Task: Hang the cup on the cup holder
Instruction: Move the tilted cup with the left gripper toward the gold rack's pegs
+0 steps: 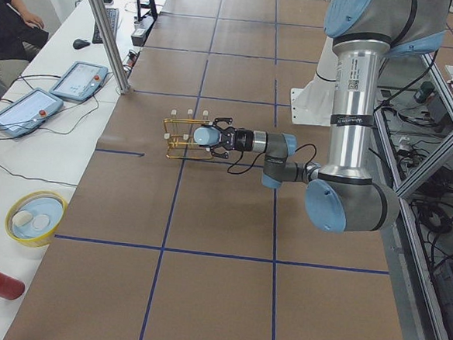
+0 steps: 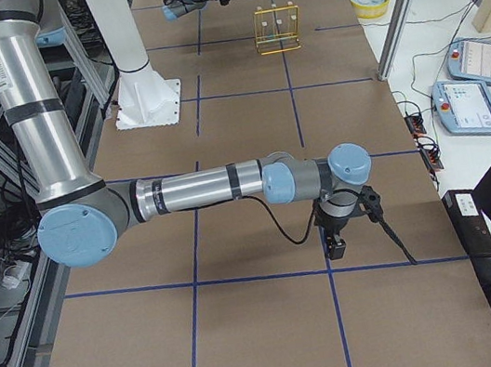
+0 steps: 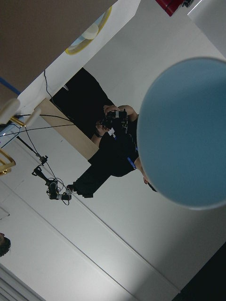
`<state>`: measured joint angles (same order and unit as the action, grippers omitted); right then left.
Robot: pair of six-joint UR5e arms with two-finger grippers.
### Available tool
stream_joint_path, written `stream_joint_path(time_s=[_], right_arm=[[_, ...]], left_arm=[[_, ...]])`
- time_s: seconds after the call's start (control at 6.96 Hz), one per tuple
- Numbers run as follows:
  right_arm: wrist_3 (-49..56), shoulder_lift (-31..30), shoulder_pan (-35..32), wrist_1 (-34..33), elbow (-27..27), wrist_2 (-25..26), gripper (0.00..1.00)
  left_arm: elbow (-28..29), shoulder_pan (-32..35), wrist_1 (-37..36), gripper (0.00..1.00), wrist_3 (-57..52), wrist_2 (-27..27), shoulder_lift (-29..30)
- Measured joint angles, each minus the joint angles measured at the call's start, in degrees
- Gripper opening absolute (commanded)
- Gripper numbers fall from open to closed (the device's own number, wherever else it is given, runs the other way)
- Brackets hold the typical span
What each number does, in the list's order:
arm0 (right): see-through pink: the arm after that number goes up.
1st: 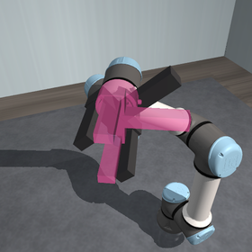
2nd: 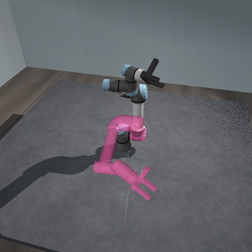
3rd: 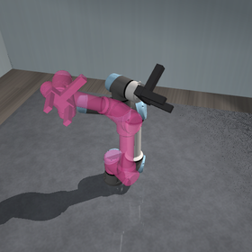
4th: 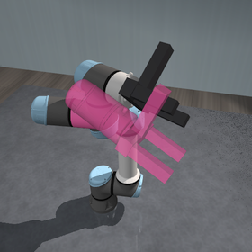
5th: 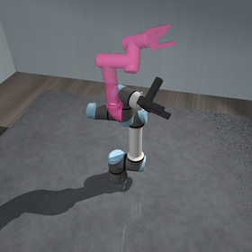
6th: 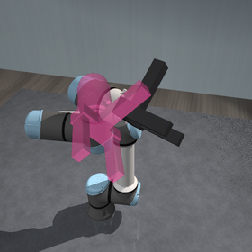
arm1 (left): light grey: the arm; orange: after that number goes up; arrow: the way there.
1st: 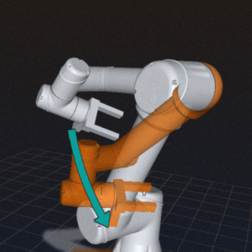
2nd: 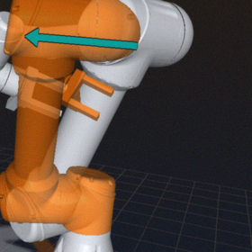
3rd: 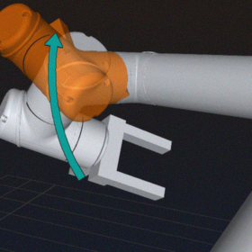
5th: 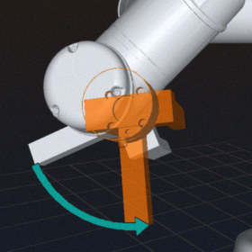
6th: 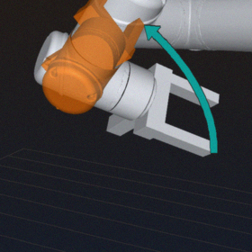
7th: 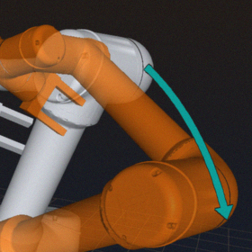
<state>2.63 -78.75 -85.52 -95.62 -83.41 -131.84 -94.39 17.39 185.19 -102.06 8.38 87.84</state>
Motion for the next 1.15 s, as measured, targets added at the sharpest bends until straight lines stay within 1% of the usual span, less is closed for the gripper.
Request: stream_joint_path(time_s=[0.14, 0.57, 0.72, 1.15], right_arm=[[0.0, 0.0, 0.0, 0.0, 0.0, 0.0, 1.00], [0.0, 0.0, 0.0, 0.0, 0.0, 0.0, 1.00], [-0.1, 0.0, 0.0, 0.0, 0.0, 0.0, 1.00], [-0.1, 0.0, 0.0, 0.0, 0.0, 0.0, 1.00]], left_arm=[[-0.6, -0.8, -3.2, 0.00, -1.1, -0.9, 0.0], [-1.0, -1.1, -12.9, 0.00, -2.1, -0.9, 1.3], [-0.8, -1.3, -15.0, 0.00, -2.1, -0.9, 2.4], [0.6, -2.0, -17.7, 0.00, -2.1, -1.0, 5.3]])
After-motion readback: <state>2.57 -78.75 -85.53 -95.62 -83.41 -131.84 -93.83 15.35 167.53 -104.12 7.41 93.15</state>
